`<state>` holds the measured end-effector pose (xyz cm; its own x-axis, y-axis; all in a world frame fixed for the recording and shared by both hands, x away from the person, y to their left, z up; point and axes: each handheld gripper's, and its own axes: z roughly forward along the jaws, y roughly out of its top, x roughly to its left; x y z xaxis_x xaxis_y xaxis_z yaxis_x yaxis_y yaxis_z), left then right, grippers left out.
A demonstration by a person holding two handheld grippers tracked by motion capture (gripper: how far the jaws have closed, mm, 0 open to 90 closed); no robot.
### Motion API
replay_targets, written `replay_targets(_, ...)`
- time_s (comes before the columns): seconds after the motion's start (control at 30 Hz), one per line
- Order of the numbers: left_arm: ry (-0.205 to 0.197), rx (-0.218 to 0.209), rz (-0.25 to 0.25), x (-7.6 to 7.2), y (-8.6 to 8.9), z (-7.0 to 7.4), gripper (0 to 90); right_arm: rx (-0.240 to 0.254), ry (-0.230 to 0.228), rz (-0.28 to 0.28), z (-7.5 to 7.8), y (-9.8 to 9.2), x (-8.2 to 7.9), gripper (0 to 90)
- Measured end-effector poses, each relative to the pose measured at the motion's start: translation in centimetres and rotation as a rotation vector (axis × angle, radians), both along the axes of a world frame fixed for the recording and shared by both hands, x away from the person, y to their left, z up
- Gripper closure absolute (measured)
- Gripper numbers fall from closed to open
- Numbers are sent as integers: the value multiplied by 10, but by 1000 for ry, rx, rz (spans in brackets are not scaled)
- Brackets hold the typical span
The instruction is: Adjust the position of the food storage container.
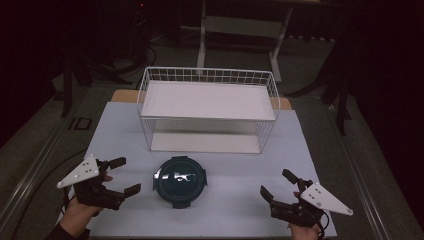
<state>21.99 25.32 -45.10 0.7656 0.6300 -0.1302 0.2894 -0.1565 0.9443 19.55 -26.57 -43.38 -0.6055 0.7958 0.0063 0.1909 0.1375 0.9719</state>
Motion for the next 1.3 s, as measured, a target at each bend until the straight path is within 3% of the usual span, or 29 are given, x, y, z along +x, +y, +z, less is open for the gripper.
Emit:
replay_targets(0.1, 1, 30, 4, 3, -1, -3, 5, 6, 4, 4, -1, -1, 1, 126)
replay_targets(0.13, 32, 38, -14, 7, -1, -5, 5, 8, 7, 5, -1, -1, 2, 126)
replay_targets(0.17, 32, 38, -14, 7, -1, -5, 6, 11, 10, 3, -1, -2, 2, 126)
replay_targets(0.2, 51, 80, -20, 11, -2, -9, 6, 15, 12, 3, -2, -2, 3, 126)
replay_targets(0.3, 87, 121, -34, 17, -4, -16, 9, 12, 12, 0, -3, -2, 4, 126)
replay_targets(0.37, 93, 131, -40, 18, -4, -18, 47, 12, 18, 4, -3, -3, 4, 126)
replay_targets(0.4, 110, 161, -42, 22, -5, -24, 58, 12, 20, 6, -4, -3, 4, 126)
replay_targets(0.57, 143, 227, -56, 30, -4, -38, 155, 11, 26, 12, -5, -3, 6, 126)
replay_targets(0.7, 167, 256, -98, 33, -4, -48, 340, 12, 32, 15, -6, -3, 6, 127)
replay_targets(0.8, 173, 287, -102, 33, -5, -51, 507, 14, 37, 17, -7, -3, 6, 127)
replay_targets(0.93, 198, 342, -95, 35, -9, -55, 665, 15, 44, 21, -8, -3, 7, 127)
replay_targets(1.1, 195, 372, -97, 38, -14, -53, 888, 17, 49, 23, -8, -3, 7, 127)
replay_targets(1.3, 189, 373, -120, 40, -23, -49, 897, 16, 55, 30, -9, -3, 8, 127)
